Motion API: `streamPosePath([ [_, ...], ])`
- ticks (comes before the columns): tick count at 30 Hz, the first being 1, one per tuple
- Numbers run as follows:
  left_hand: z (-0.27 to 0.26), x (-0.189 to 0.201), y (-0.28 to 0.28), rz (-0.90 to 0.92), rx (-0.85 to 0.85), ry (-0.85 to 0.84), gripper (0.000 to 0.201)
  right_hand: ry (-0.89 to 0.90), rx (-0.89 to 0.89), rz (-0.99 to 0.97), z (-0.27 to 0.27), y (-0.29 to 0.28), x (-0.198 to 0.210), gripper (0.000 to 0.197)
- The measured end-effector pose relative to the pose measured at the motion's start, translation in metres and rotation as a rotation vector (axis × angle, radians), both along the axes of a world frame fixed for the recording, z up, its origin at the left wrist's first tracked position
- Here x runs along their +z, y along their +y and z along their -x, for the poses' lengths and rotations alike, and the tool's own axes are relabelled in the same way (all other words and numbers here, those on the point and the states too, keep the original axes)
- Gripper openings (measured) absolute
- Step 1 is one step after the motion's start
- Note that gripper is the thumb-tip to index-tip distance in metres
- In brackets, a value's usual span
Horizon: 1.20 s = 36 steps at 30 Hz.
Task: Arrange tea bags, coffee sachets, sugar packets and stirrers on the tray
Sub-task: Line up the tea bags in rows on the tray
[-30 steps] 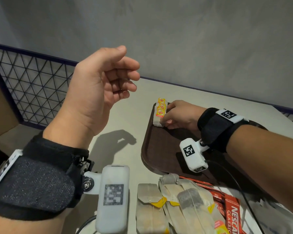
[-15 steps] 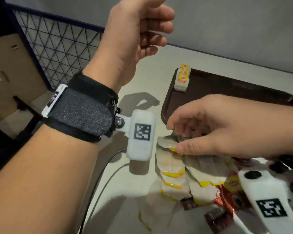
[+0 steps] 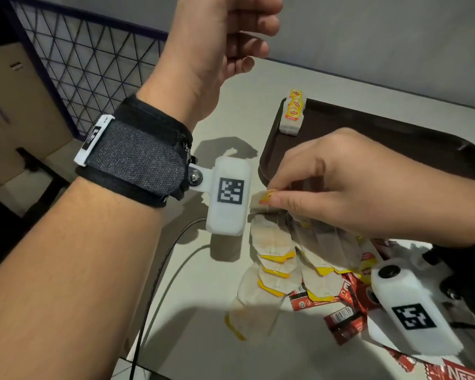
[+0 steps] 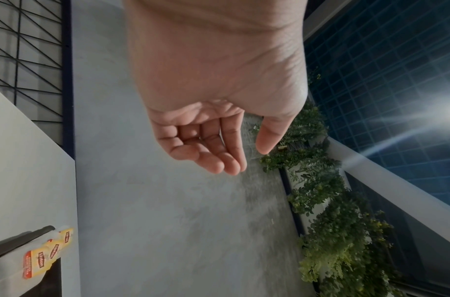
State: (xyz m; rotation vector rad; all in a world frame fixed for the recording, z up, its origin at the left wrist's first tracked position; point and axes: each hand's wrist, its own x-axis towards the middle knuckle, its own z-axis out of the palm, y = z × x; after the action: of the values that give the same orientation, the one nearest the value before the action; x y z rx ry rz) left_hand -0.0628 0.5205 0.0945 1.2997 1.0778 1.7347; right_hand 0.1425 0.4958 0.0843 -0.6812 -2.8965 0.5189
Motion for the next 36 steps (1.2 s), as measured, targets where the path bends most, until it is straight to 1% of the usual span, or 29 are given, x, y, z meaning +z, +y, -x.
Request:
streamPosePath([
  [2, 0.001, 0.000, 0.001, -0.004, -0.002, -0.011, 0.031, 0.019, 0.040, -0.083, -0.003, -0.008, 0.001, 0.023],
  [5, 0.002, 0.001, 0.002, -0.026, -0.004, -0.023, 0.037, -0.047, 0.103, -0.201, -0.005, -0.024, 0.001, 0.015],
  [8, 0.003, 0.002, 0.003, -0.032, -0.002, -0.039, 0.040, -0.144, 0.114, -0.241, -0.007, -0.036, -0.004, 0.028],
  [10, 0.004, 0.002, 0.003, -0.040, -0.004, -0.044, 0.039, -0.151, 0.145, -0.279, -0.010, -0.038, -0.007, 0.039],
  [11, 0.004, 0.002, 0.003, -0.047, -0.008, -0.045, 0.038, -0.156, 0.144, -0.289, -0.011, -0.039, -0.008, 0.041],
  [13, 0.005, 0.003, 0.003, -0.058, -0.016, -0.053, 0.036, -0.175, 0.162, -0.279, -0.012, -0.040, -0.009, 0.036],
  [14, 0.005, 0.004, 0.003, -0.057, -0.018, -0.063, 0.035, -0.187, 0.170, -0.246, -0.012, -0.042, -0.010, 0.026],
  [15, 0.006, 0.005, 0.002, -0.057, -0.019, -0.072, 0.035, -0.212, 0.170, -0.212, -0.013, -0.043, -0.009, 0.012],
  [16, 0.006, 0.005, 0.002, -0.059, -0.020, -0.079, 0.034, -0.241, 0.154, -0.182, -0.014, -0.045, -0.008, 0.009],
  [18, 0.007, 0.006, 0.002, -0.061, -0.021, -0.086, 0.032, -0.297, 0.090, -0.109, -0.015, -0.049, -0.005, 0.028],
  [20, 0.008, 0.005, 0.002, -0.064, -0.022, -0.093, 0.030, -0.313, 0.065, -0.078, -0.014, -0.051, -0.005, 0.033],
  [24, 0.008, 0.004, 0.003, -0.073, -0.033, -0.095, 0.028, -0.298, 0.015, -0.110, -0.012, -0.053, -0.010, 0.030],
  [27, 0.006, 0.002, 0.003, -0.078, -0.029, -0.081, 0.026, -0.296, -0.024, -0.079, -0.009, -0.054, -0.008, 0.028],
  [31, 0.004, -0.001, 0.003, -0.067, -0.026, -0.039, 0.023, -0.313, -0.014, -0.080, -0.003, -0.054, -0.009, 0.025],
  [34, -0.001, 0.002, 0.001, -0.024, -0.017, -0.034, 0.033, -0.314, 0.009, -0.111, 0.000, -0.053, -0.011, 0.024],
  [36, -0.001, 0.003, 0.001, -0.011, -0.015, -0.034, 0.037, -0.293, 0.019, -0.122, 0.001, -0.053, -0.013, 0.022],
])
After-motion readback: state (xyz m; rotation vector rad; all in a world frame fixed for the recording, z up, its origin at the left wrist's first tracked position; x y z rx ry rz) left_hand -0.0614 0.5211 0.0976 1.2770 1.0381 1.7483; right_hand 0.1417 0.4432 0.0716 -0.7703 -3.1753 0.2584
